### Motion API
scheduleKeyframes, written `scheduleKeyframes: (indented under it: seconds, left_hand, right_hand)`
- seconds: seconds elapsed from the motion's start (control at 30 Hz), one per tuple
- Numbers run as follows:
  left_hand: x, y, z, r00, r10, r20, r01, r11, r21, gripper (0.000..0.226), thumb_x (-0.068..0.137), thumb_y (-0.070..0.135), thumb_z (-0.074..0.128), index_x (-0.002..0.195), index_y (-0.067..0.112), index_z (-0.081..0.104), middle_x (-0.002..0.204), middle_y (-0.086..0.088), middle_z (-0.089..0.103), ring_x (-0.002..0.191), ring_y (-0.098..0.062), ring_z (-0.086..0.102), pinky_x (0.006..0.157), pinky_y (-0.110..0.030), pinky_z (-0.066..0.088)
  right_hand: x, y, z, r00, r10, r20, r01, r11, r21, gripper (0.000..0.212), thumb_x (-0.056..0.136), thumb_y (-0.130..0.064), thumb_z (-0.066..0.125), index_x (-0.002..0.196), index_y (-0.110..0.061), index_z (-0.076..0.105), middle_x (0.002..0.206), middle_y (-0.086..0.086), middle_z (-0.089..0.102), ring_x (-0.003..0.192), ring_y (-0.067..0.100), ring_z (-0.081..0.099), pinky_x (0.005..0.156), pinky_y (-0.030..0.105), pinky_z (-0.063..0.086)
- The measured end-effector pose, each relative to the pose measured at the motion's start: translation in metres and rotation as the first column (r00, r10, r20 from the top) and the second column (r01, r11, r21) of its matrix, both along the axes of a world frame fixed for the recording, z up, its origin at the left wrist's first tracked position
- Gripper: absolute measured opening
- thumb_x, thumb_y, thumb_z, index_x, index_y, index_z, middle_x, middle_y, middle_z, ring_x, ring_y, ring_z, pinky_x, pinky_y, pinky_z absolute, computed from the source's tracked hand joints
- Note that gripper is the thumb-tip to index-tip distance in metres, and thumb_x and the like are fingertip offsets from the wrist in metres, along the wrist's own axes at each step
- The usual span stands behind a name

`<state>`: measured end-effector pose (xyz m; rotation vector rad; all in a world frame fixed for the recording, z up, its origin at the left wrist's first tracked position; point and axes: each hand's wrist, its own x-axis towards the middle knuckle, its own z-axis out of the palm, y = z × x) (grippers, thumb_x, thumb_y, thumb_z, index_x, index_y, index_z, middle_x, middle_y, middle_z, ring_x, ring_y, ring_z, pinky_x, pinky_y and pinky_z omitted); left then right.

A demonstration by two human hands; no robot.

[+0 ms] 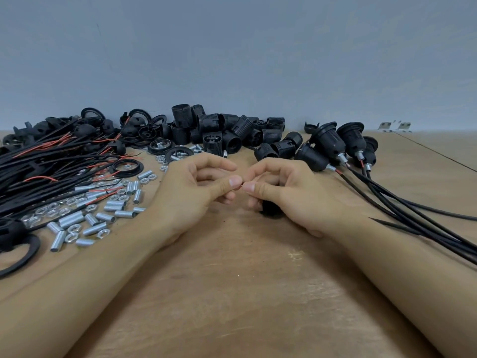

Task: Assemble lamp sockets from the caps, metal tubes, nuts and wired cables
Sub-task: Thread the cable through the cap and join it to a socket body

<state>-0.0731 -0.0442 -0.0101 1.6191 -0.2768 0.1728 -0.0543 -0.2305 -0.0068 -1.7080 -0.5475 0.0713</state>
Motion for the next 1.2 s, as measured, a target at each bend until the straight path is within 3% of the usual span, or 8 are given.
scheduleKeyframes:
  seconds: [0.13,0.27,0.47,0.6,0.7,0.87,0.97,1.2]
  left_hand:
    - [0.009,0.001,0.008,0.992,0.122,0.02,-0.123,0.991,0.047,0.021,0.074,0.018,0.082,0.09,0.009,0.072,0.07,-0.006,0.073,0.059,-0.012,0.067,0.062,-0.023,0.057]
    - [0.057,-0.023,0.033,0.943,0.097,0.318,-0.277,0.757,0.591,0.003,0.089,0.025,0.072,0.091,0.022,0.071,0.082,0.011,0.071,0.076,-0.002,0.065,0.076,-0.019,0.053]
    - [0.107,-0.07,0.019,0.983,0.0,0.185,-0.167,0.426,0.889,0.061,0.081,0.042,0.077,0.135,0.026,0.054,0.134,-0.007,0.056,0.123,-0.029,0.051,0.099,-0.04,0.045]
    - [0.098,-0.061,0.022,0.963,0.161,0.215,-0.268,0.608,0.747,0.048,0.083,0.026,0.078,0.128,0.023,0.062,0.125,-0.008,0.064,0.116,-0.029,0.058,0.101,-0.038,0.047]
    - [0.07,-0.041,0.036,0.978,0.204,-0.04,-0.196,0.968,0.157,0.033,0.089,0.01,0.072,0.121,0.013,0.066,0.111,-0.014,0.07,0.084,-0.023,0.071,0.077,-0.03,0.059]
    - [0.005,-0.002,0.022,0.85,-0.416,-0.323,0.085,0.714,-0.695,0.047,0.077,0.001,0.043,0.118,0.003,0.065,0.111,-0.029,0.067,0.069,-0.023,0.063,0.062,-0.028,0.056]
    - [-0.01,0.009,0.013,0.785,-0.523,-0.333,0.111,0.647,-0.754,0.046,0.087,0.032,0.042,0.118,0.002,0.059,0.11,-0.023,0.064,0.065,-0.019,0.052,0.059,-0.025,0.046]
    - [-0.001,-0.011,0.007,0.864,-0.31,-0.398,0.085,0.866,-0.492,0.035,0.085,0.046,0.063,0.08,0.013,0.052,0.069,-0.005,0.053,0.044,-0.008,0.029,0.041,-0.018,0.022]
  right_hand:
    - [0.007,-0.004,0.005,0.984,-0.132,-0.118,0.15,0.975,0.164,0.009,0.095,-0.004,0.059,0.096,-0.01,0.066,0.069,0.006,0.072,0.076,0.023,0.072,0.074,0.03,0.056]
    - [0.015,-0.01,0.009,0.946,-0.28,-0.161,0.317,0.9,0.3,0.012,0.098,-0.002,0.052,0.096,-0.008,0.063,0.065,0.004,0.069,0.065,0.023,0.069,0.062,0.031,0.055]
    - [0.023,-0.016,0.011,0.886,-0.409,-0.218,0.463,0.771,0.437,0.015,0.095,0.004,0.047,0.1,-0.005,0.057,0.057,0.002,0.055,0.046,0.018,0.049,0.06,0.038,0.043]
    - [0.023,-0.014,0.013,0.886,-0.392,-0.247,0.464,0.745,0.48,0.006,0.098,-0.007,0.054,0.093,-0.009,0.055,0.056,0.0,0.048,0.04,0.013,0.039,0.054,0.03,0.043]
    - [0.021,-0.014,0.014,0.899,-0.384,-0.209,0.437,0.78,0.447,0.009,0.098,-0.013,0.058,0.09,-0.011,0.055,0.052,-0.004,0.043,0.039,0.011,0.034,0.049,0.025,0.043]
    - [0.006,-0.001,0.009,0.978,-0.2,-0.055,0.208,0.949,0.236,0.006,0.094,-0.004,0.061,0.091,-0.009,0.062,0.043,-0.006,0.042,0.034,0.007,0.034,0.045,0.025,0.043]
    - [-0.001,0.009,0.007,0.994,-0.107,-0.022,0.11,0.972,0.208,0.01,0.094,-0.006,0.063,0.087,-0.013,0.065,0.043,-0.007,0.043,0.035,0.005,0.035,0.047,0.025,0.045]
    - [-0.009,0.006,0.01,0.994,-0.049,0.094,0.036,0.99,0.133,0.005,0.085,-0.025,0.073,0.081,-0.025,0.077,0.051,0.0,0.056,0.039,0.013,0.046,0.054,0.033,0.049]
